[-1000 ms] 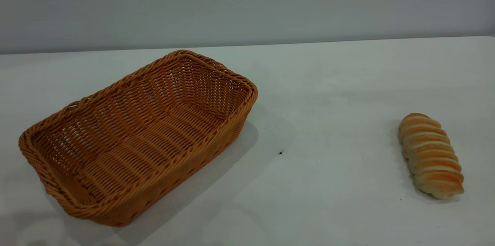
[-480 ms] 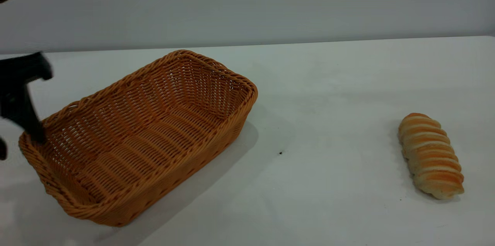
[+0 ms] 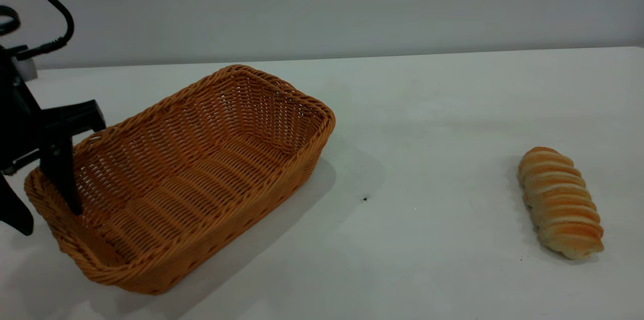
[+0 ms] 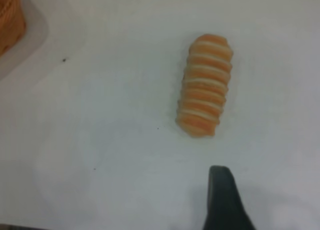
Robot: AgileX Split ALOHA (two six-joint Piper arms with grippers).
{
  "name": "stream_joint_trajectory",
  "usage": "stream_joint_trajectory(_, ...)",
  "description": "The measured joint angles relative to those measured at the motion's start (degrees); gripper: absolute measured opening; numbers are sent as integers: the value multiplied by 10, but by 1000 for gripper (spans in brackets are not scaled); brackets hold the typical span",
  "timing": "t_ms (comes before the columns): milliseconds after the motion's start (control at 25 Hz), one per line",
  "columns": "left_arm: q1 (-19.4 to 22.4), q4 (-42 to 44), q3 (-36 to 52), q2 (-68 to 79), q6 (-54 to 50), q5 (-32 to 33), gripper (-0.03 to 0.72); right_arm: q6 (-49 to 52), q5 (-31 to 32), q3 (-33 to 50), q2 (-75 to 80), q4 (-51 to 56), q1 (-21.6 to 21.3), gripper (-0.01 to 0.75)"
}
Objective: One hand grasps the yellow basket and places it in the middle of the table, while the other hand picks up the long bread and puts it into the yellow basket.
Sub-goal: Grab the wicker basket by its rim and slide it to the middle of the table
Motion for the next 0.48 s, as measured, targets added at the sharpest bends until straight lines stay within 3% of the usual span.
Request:
stream_joint_trajectory(240,0,0,-3,28,-10,-30,460,-9,0,0,0,3,32,502)
stream_joint_trajectory(480,0,0,-22,63,-16,-41,460,-12,0,0,0,4,38,502)
